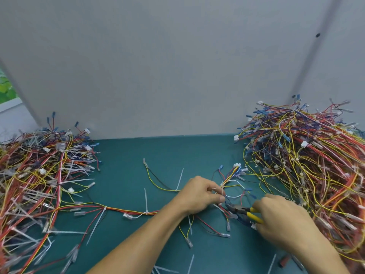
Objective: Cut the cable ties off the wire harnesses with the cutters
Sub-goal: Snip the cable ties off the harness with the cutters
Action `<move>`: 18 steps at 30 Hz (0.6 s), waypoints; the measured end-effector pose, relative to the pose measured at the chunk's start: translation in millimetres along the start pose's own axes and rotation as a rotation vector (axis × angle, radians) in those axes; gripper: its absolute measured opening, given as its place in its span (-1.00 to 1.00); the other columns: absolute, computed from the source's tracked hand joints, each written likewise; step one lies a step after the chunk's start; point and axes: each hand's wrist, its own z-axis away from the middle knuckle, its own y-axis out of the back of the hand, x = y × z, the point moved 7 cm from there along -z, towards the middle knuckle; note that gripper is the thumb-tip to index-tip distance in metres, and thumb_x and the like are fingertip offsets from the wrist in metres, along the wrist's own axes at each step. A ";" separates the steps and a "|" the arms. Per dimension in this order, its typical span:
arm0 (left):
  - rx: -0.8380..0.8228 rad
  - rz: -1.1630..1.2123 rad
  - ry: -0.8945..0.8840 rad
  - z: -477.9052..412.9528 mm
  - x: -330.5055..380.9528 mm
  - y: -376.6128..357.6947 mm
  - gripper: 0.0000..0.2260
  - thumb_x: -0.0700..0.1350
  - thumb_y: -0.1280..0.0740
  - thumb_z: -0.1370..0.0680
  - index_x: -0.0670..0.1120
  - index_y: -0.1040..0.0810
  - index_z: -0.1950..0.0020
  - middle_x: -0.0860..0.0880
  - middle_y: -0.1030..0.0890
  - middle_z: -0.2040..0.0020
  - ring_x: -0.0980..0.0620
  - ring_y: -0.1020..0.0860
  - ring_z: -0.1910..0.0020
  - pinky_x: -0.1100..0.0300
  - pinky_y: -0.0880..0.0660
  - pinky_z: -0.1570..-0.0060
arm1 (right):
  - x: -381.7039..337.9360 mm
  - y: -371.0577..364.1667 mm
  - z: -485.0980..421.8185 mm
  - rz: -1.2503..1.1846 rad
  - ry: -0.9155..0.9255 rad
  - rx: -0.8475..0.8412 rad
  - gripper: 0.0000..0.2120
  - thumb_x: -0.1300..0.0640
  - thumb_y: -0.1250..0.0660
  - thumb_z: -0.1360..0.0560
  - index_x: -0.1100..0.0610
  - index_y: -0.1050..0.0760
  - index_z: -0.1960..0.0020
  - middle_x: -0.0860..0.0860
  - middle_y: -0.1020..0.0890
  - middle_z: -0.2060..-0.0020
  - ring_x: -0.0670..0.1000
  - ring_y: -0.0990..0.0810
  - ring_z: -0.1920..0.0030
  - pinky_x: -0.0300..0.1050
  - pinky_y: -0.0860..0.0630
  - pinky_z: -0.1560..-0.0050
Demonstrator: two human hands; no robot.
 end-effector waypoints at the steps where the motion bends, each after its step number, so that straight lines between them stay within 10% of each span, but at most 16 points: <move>1: 0.003 0.013 0.010 -0.6 -0.8 -0.5 -0.89 -0.13 -0.44 -0.46 -0.09 -0.69 0.03 0.21 -0.52 0.46 0.33 -0.41 0.48 0.48 -0.28 0.38 | -1.8 -0.3 0.4 -0.006 -0.008 0.011 -0.73 -0.09 -0.20 -0.47 -0.05 -0.48 -0.13 -0.09 -0.49 -0.02 0.02 -0.54 -0.13 -0.11 -0.48 0.02; 18: 0.036 0.066 0.073 -2.0 -5.1 -0.4 -0.92 -0.10 -0.43 -0.48 -0.10 -0.68 0.14 0.21 -0.49 0.52 0.32 -0.39 0.49 0.46 -0.27 0.42 | -9.6 -2.1 -0.1 -0.021 -0.065 0.028 -0.74 0.04 -0.20 -0.45 -0.04 -0.49 -0.11 -0.07 -0.47 0.01 0.05 -0.55 -0.11 -0.12 -0.43 0.09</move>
